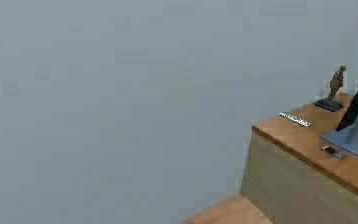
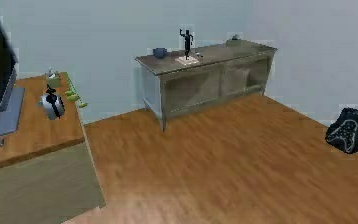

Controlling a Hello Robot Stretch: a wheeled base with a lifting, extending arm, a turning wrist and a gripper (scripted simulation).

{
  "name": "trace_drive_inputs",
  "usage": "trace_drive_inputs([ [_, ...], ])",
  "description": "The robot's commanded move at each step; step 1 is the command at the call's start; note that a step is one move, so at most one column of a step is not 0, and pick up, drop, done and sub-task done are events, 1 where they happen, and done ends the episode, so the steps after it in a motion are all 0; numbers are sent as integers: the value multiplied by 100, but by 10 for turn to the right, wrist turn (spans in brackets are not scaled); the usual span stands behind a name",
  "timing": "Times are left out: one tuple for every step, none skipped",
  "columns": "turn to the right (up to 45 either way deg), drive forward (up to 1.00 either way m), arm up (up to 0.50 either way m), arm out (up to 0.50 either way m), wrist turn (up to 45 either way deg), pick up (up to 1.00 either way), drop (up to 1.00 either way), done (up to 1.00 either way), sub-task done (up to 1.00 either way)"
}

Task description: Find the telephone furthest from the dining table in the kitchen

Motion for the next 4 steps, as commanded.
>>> trace_drive_inputs([
  [450,0,0,0,0,0,0,0,0],
  [450,0,0,0,0,0,0,0,0],
  [450,0,0,0,0,0,0,0,0],
  [90,0,0,0,0,0,0,0,0],
])
